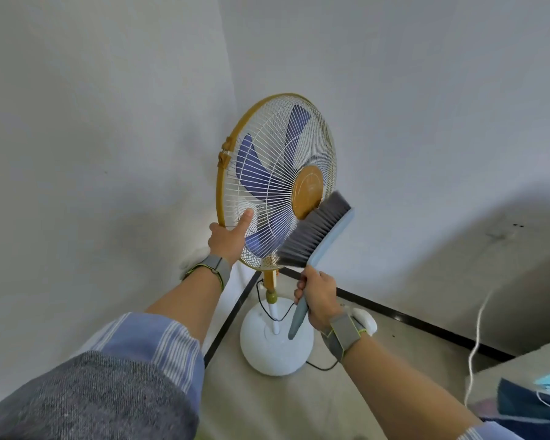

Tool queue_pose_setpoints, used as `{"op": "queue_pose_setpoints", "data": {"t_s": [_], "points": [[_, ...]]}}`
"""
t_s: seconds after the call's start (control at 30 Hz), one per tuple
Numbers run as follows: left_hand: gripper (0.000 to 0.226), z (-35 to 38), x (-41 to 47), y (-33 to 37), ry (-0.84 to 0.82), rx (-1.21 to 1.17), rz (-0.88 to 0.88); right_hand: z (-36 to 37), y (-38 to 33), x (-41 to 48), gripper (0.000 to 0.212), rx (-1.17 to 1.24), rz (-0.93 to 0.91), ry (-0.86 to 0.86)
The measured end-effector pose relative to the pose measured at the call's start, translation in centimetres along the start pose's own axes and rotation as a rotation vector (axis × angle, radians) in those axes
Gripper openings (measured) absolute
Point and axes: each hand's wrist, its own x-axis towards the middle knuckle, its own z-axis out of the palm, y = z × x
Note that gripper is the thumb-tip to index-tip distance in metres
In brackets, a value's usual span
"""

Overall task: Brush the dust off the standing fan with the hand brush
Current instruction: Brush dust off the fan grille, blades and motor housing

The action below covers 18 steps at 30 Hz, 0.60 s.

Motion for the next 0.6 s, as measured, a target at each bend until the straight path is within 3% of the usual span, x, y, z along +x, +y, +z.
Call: {"op": "queue_pose_setpoints", "data": {"t_s": [0.13, 0.37, 0.6], "points": [[0.091, -0.2, -0.1, -0.5, 0.007, 0.009, -0.006, -0.3, 0.2, -0.1, 0.017, -0.051, -0.029, -0.009], [0.091, -0.4, -0.6, -0.6, 0.014, 0.0, -0.029, -4.0, 1.9, 1.2, 0.026, -0.234, 0.344, -0.013], [0.091, 0.5, -0.9, -0.6, 0.07, -0.006, -0.043, -3.5, -0.1, 1.8, 0.024, -0.087, 0.131, 0.022]]}}
